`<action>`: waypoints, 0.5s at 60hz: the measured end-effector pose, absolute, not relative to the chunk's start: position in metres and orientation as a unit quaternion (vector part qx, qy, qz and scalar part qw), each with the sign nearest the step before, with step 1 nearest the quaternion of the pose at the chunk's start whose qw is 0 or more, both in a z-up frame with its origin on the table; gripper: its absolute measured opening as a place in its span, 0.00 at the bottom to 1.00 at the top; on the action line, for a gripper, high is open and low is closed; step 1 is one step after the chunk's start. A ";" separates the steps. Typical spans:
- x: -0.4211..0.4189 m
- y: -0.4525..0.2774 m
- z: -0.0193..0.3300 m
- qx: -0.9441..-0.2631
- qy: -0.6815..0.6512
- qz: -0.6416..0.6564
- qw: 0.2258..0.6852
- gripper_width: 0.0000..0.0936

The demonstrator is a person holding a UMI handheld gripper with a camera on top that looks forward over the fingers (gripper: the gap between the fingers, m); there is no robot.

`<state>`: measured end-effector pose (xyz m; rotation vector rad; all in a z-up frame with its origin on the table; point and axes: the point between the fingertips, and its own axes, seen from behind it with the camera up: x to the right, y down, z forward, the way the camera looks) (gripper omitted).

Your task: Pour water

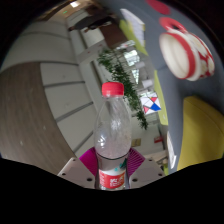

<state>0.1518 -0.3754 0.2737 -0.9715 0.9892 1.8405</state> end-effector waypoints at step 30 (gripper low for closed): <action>0.172 -0.417 0.208 -0.409 0.439 0.715 0.358 0.36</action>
